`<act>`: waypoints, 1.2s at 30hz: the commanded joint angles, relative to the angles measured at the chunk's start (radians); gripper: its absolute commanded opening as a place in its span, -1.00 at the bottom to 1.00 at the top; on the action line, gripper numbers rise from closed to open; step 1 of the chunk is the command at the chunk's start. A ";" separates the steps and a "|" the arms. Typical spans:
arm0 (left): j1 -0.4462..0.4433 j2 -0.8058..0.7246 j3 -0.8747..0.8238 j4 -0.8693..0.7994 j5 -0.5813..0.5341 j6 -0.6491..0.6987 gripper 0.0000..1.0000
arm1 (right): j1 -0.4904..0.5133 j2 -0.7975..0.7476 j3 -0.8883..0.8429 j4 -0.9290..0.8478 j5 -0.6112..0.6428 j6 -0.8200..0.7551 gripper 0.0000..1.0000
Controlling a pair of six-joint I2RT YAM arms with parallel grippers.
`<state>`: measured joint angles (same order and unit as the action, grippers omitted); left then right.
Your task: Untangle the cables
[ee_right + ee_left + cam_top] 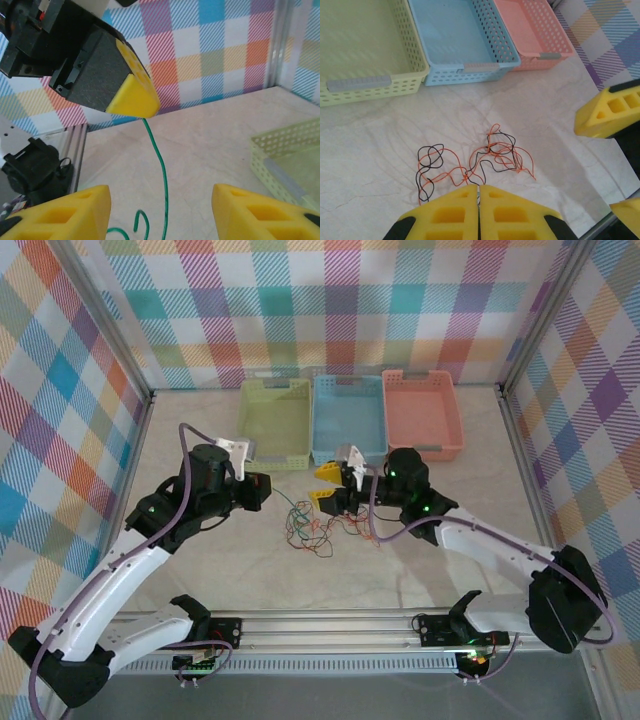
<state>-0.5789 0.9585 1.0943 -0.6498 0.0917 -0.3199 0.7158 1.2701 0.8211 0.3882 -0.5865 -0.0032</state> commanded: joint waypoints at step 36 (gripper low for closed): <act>0.008 0.031 0.006 0.018 0.035 0.037 -1.00 | 0.062 0.220 0.135 -0.211 -0.177 -0.134 -0.99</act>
<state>-0.5789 0.9867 1.0943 -0.6441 0.1337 -0.2981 0.7681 1.5112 0.9615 0.1337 -0.7200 -0.0925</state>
